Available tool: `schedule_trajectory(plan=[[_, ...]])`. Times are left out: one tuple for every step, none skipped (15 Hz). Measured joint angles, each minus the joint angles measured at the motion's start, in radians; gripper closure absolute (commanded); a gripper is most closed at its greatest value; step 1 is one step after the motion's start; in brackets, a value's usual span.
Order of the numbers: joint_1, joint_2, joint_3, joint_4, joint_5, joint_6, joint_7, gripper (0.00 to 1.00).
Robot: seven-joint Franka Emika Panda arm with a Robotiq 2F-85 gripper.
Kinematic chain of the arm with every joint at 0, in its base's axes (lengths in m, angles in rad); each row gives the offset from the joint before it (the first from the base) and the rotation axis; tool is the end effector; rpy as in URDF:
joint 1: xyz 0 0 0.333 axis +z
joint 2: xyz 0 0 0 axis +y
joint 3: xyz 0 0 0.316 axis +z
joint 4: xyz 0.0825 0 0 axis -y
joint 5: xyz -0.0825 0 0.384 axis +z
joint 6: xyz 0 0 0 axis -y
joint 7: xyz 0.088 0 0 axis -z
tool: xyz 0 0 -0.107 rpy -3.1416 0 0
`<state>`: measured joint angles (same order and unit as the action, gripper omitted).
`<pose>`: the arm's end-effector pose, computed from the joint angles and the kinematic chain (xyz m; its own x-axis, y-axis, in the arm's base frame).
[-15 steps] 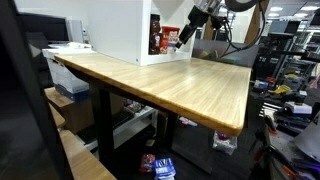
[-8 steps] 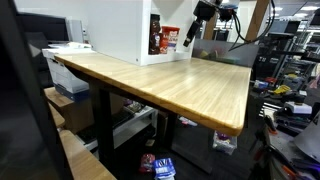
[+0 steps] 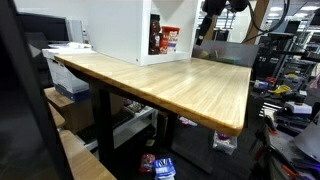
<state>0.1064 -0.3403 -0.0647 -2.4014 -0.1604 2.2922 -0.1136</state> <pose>0.4601 0.0145 0.4662 0.9442 0.2554 0.2082 0.2287 -0.9628 0.1440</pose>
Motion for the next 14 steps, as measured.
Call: schedule_trajectory(plan=[[0.0, -0.011, 0.001, 0.0, 0.0, -0.02, 0.0, 0.0], [-0.001, -0.022, 0.002, 0.0, 0.0, -0.036, 0.0, 0.0], [-0.002, -0.033, 0.002, 0.0, 0.001, -0.048, 0.0, 0.0], [-0.003, -0.043, 0.002, -0.001, 0.002, -0.055, 0.0, 0.0], [-0.004, -0.056, 0.002, -0.002, 0.003, -0.061, 0.0, 0.0], [-0.006, -0.07, 0.003, -0.006, 0.003, -0.065, 0.002, 0.0], [-0.008, -0.083, 0.004, -0.012, 0.003, -0.066, 0.002, 0.0], [-0.011, -0.096, 0.008, -0.019, 0.003, -0.065, 0.005, 0.0], [-0.012, -0.109, 0.013, -0.027, 0.003, -0.065, 0.008, 0.0], [-0.013, -0.122, 0.018, -0.034, 0.003, -0.065, 0.012, 0.0], [-0.013, -0.134, 0.024, -0.042, 0.003, -0.065, 0.015, 0.0], [-0.013, -0.148, 0.031, -0.05, 0.003, -0.065, 0.02, 0.0], [-0.013, -0.159, 0.038, -0.058, 0.003, -0.065, 0.022, 0.0], [-0.013, -0.173, 0.046, -0.067, 0.003, -0.065, 0.025, 0.0]])
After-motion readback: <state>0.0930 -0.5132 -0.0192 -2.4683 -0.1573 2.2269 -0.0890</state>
